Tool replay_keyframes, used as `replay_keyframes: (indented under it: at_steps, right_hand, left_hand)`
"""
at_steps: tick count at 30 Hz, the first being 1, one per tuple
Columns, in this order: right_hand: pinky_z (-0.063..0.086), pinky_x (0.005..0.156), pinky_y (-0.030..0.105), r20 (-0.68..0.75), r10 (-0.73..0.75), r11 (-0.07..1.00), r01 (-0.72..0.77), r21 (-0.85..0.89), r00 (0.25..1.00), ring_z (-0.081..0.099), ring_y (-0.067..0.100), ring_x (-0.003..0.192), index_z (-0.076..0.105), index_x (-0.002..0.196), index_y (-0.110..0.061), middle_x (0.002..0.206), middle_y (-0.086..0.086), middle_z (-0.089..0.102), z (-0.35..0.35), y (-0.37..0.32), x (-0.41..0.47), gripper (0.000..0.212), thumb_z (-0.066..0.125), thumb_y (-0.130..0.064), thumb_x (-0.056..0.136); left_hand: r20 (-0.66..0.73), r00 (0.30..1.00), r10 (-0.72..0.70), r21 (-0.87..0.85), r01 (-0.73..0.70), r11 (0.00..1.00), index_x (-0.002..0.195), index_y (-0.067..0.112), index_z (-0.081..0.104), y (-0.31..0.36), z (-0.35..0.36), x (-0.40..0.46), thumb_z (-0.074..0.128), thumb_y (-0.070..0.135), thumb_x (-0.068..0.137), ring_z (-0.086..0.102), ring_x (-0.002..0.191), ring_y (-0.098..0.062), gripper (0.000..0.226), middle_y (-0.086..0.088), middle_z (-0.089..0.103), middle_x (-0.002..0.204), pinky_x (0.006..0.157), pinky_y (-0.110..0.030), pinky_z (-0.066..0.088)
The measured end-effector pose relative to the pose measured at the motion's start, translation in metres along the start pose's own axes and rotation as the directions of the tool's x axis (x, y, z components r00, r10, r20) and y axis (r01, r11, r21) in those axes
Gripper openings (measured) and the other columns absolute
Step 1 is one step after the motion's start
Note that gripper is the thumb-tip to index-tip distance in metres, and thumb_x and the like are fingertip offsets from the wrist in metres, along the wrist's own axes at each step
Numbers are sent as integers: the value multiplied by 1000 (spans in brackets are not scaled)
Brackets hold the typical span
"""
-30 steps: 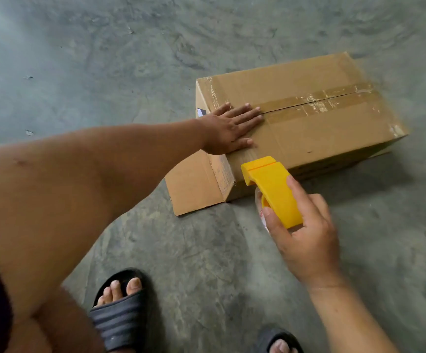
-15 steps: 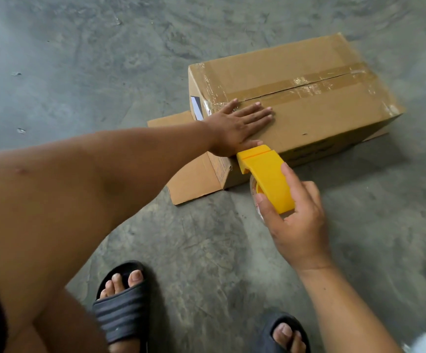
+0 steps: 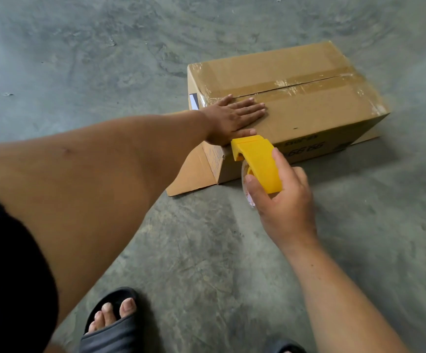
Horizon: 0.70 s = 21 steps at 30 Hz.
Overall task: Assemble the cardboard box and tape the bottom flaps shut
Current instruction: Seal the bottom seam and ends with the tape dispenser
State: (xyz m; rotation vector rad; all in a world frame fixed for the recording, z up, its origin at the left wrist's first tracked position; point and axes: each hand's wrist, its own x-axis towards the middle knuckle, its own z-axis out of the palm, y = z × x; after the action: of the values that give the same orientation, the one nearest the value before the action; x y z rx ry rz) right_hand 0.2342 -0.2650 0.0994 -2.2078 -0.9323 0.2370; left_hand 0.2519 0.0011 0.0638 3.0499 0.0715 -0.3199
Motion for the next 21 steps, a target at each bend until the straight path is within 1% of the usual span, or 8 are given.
replay_keyframes:
  at_steps: [2, 8, 10, 13, 16, 18, 19, 21]
  right_hand:
    - [30, 57, 7, -23, -3, 1000, 3, 3, 1000, 42, 8, 84, 32, 148, -26, 107, -3, 37, 0, -1, -3, 72, 55, -56, 88]
    - [29, 59, 7, -23, -11, 1000, 11, -5, 1000, 40, 7, 83, 31, 149, -26, 109, -5, 36, -5, -4, 3, 74, 53, -59, 87]
    - [29, 56, 8, -26, -21, 1000, 20, -17, 999, 42, 5, 77, 32, 148, -26, 108, -4, 38, -6, -2, -4, 74, 50, -63, 86]
    - [30, 55, 9, -8, -29, 999, 29, -19, 1000, 45, -4, 80, 32, 148, -26, 106, -4, 38, -7, 4, -15, 77, 45, -65, 83]
    - [32, 54, 9, -5, -40, 999, 40, -14, 999, 46, -4, 80, 32, 148, -25, 105, -4, 39, -7, 7, -17, 77, 47, -64, 83]
    - [38, 53, 9, -1, -40, 999, 40, -6, 999, 47, -7, 83, 33, 148, -25, 104, -4, 39, -5, 11, -18, 77, 48, -63, 83]
    - [40, 57, 8, 1, -38, 999, 38, 3, 999, 47, -9, 86, 33, 148, -26, 103, -4, 39, -4, 13, -20, 77, 49, -64, 83]
    - [41, 64, 4, 0, -39, 999, 39, 16, 999, 45, -12, 92, 33, 148, -25, 102, -4, 39, -2, 19, -22, 77, 48, -65, 84]
  left_hand:
    - [-6, 1000, 12, -11, -12, 1000, 161, 26, -5, -1, 0, 1, 8, 60, 102, -8, 155, -17, 69, 4, -5, 169, 123, -51, -5]
    - [6, 1000, 10, -13, -10, 1000, 161, 26, -5, -5, -5, 3, 8, 60, 102, -8, 155, -17, 69, 4, -5, 169, 123, -51, -5]
    - [8, 1000, 10, -10, -10, 1000, 161, 27, -5, -6, -4, 4, 8, 61, 101, -9, 155, -17, 70, 4, -5, 169, 123, -51, -5]
    - [4, 1000, 5, -3, -5, 1000, 161, 27, -6, -5, -3, 3, 9, 60, 102, -9, 155, -17, 69, 4, -6, 169, 122, -49, -7]
    - [4, 1000, 1, 4, -1, 1000, 161, 26, -6, -4, -3, 3, 10, 60, 102, -9, 154, -17, 69, 4, -7, 169, 122, -49, -7]
    - [0, 1000, 2, 11, -2, 1000, 161, 26, -6, -4, -2, 4, 9, 61, 102, -9, 154, -17, 70, 4, -7, 169, 123, -50, -6]
    - [-3, 1000, 2, 13, -2, 1000, 161, 26, -6, -4, -2, 4, 9, 62, 102, -9, 154, -17, 71, 4, -7, 169, 123, -51, -6]
    - [-8, 1000, 3, 13, -2, 1000, 161, 26, -7, -5, -1, 4, 9, 62, 101, -9, 154, -17, 71, 4, -7, 169, 123, -51, -6]
